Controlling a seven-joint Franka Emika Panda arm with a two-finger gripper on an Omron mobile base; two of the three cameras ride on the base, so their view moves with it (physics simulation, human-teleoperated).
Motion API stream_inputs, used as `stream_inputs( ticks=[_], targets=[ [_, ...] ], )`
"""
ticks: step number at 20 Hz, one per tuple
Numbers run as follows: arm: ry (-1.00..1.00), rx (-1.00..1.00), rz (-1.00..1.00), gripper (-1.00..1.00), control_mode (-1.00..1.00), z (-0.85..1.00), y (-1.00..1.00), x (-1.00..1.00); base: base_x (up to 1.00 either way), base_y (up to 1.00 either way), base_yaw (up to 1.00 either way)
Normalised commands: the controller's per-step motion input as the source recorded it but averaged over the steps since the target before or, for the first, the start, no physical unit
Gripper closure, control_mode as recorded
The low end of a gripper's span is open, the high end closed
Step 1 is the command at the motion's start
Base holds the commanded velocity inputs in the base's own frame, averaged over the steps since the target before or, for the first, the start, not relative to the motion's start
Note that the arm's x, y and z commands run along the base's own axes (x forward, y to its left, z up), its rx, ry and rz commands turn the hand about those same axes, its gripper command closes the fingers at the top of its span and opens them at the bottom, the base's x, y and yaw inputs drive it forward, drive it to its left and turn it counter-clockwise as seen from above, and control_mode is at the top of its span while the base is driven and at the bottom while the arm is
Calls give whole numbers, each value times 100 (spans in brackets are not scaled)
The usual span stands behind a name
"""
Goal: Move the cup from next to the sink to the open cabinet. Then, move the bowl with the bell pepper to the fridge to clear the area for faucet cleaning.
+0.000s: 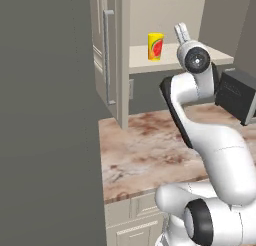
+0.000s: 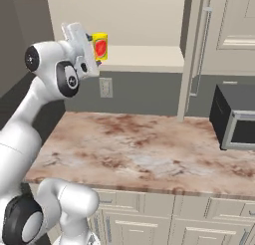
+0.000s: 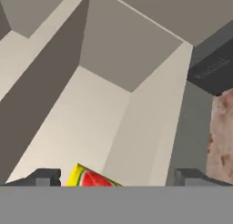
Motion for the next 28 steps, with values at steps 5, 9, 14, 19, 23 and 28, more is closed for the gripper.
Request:
stream_inputs(
  ticks=[5, 9, 14, 19, 23, 28],
  targets=[
    [58, 0, 0, -100, -100, -63, -23, -100, 0, 0, 0],
    [84, 0, -1, -100, -100, -38, -19, -90, 0, 0, 0],
    [39, 0, -2, -100, 100, -23, -6, -27, -51, -14, -6],
    [0, 0, 0, -100, 100, 0, 0, 0, -91, -70, 6],
    [0, 0, 0, -100, 100, 0, 0, 0, -90, -65, 36],
    [0, 0, 0, -100, 100, 0, 0, 0, -58, -23, 61]
  ],
)
